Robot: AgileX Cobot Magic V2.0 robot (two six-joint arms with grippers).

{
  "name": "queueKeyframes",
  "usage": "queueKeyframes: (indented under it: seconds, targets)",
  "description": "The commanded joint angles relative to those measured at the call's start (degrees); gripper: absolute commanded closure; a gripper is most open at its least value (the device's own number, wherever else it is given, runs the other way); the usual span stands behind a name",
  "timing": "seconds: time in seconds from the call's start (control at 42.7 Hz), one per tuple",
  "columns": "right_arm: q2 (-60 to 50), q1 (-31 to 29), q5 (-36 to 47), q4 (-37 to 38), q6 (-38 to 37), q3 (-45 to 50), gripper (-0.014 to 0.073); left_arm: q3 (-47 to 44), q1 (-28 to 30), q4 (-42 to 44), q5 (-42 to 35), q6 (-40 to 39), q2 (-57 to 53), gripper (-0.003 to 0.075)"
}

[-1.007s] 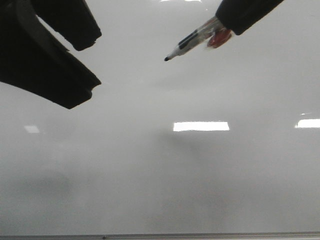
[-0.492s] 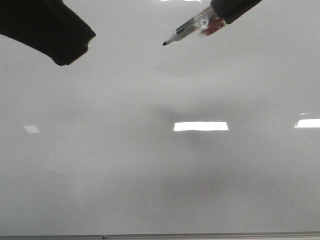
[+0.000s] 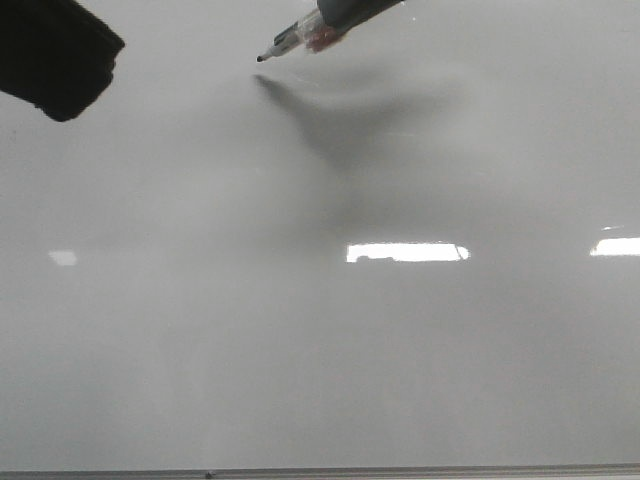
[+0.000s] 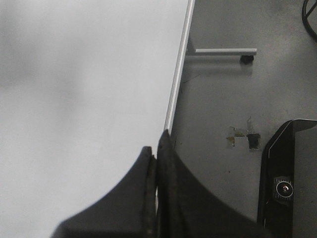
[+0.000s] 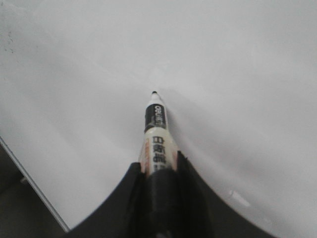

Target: Write number 7 on whiteboard

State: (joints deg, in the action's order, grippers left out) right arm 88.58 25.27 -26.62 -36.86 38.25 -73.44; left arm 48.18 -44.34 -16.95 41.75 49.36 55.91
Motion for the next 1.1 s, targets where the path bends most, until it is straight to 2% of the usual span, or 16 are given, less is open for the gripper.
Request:
queueKeyframes:
  seconds: [0.0,0.351,0.773,0.914,1.078]
  targets:
    - [-0.9,-0.1,3.8,-1.9,0.6,-2.4,0.0653,1.5,-0.2,-1.7,-3.5,-0.6,-0.9,0.0741]
    - [-0.7,-1.4,5.1,0.7,0.6,-1.3,0.0653,1.5,-0.2,-1.7,-4.2,-0.6,-0.9,0.0741]
    - [-8.5,-13.1,4.7,0.7,0.6,10.5,0.0652,1.5,-0.2,-1.7,-4.2,-0.6,-0.9,0.0741]
    - [-8.6,-12.6,3.4,0.8,0.6,10.9,0.0652,1.5,-0.2,-1.7,-4.2,-0.6,-0.9,0.0741]
    - [-7.7,-8.7,2.8,2.1,0.6,11.0,0.0652,1.5,-0.2,-1.7,-4.2,-0.6,-0.9,0.0741]
